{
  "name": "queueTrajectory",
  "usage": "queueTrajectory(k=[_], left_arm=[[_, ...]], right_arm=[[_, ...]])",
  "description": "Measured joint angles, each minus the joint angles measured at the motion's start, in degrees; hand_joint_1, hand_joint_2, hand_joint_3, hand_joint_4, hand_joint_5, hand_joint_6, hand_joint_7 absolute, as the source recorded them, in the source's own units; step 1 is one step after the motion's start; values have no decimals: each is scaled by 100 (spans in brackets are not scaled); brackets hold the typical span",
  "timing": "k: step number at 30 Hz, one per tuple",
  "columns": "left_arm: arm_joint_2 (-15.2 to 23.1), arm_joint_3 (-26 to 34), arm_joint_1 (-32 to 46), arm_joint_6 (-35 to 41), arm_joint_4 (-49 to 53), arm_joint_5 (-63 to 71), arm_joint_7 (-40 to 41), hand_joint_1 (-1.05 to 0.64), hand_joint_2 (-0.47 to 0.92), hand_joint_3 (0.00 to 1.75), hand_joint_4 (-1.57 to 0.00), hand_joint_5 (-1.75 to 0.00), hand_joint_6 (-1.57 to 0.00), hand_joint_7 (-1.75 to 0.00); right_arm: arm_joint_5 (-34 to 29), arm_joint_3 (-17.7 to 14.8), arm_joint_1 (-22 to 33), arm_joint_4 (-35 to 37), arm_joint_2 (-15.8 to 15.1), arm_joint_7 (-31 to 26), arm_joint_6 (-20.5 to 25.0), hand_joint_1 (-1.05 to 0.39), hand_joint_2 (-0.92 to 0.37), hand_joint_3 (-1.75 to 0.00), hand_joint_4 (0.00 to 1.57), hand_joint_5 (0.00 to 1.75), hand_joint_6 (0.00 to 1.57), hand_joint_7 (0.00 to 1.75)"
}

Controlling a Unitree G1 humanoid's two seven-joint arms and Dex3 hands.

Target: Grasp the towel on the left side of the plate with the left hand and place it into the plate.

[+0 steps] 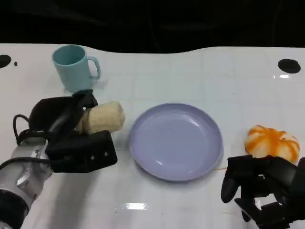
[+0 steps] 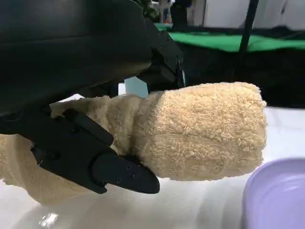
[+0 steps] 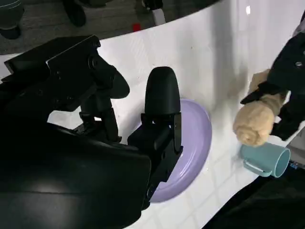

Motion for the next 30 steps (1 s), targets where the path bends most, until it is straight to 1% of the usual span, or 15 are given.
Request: queueTrajectory(k=[1,2,4,7,10,15,18,21,25,28,29,30], left_arm=[[7,23,52,38,-181,-3,-5,-22,80,53,-85,-175,-57,-175],[10,41,106,58,-370,-9,-11,-23,72,68,-86,-175,-58,-175],[3,98,208,62,-757,-45,-60,-23,63,82,-87,-175,-60,-175],[-38,138,245,15,-1186,-76,-133,-22,55,93,-90,-175,-64,-175],[-122,118,245,-83,-1431,-52,-142,-23,53,94,-89,-175,-62,-175],[-354,-30,231,-46,-1752,-22,-578,-24,52,90,-87,-175,-60,-175],[-549,-162,144,0,-1780,25,-748,-22,48,95,-89,-175,-62,-175],[-758,-348,-17,17,-1765,167,-834,-24,48,100,-90,-175,-62,-175],[-1029,-539,-252,236,-1693,253,-1139,-23,48,98,-87,-175,-61,-175],[-1231,-651,-344,331,-1455,281,-1219,-23,49,91,-86,-175,-62,-175],[-1277,-704,-350,353,-1377,317,-1226,-23,53,85,-85,-175,-61,-171],[-1331,-758,-357,397,-1285,356,-1250,-23,59,76,-83,-175,-61,-162]], right_arm=[[1,0,-1,0,0,0,0,5,-60,-106,70,170,69,142],[2,0,-1,1,0,0,1,5,-60,-106,70,170,69,142],[4,0,-3,5,0,1,2,5,-60,-106,69,170,69,142],[4,0,-5,4,0,1,17,5,-60,-105,70,170,69,143],[5,1,-5,3,1,1,33,5,-61,-105,70,171,69,144],[1,8,-7,-3,1,0,36,5,-61,-105,69,170,68,144],[-11,20,-10,-10,0,-2,37,5,-60,-105,70,170,68,144],[-14,33,-13,-13,2,-4,38,5,-60,-105,70,170,68,144],[-16,42,-19,-15,3,-5,38,5,-60,-106,69,169,68,143],[-20,44,-19,-16,3,-6,38,5,-60,-106,70,169,68,143],[-20,45,-19,-17,3,-7,38,5,-60,-106,70,169,68,143],[-21,46,-19,-18,4,-8,38,5,-60,-106,70,169,68,143]])
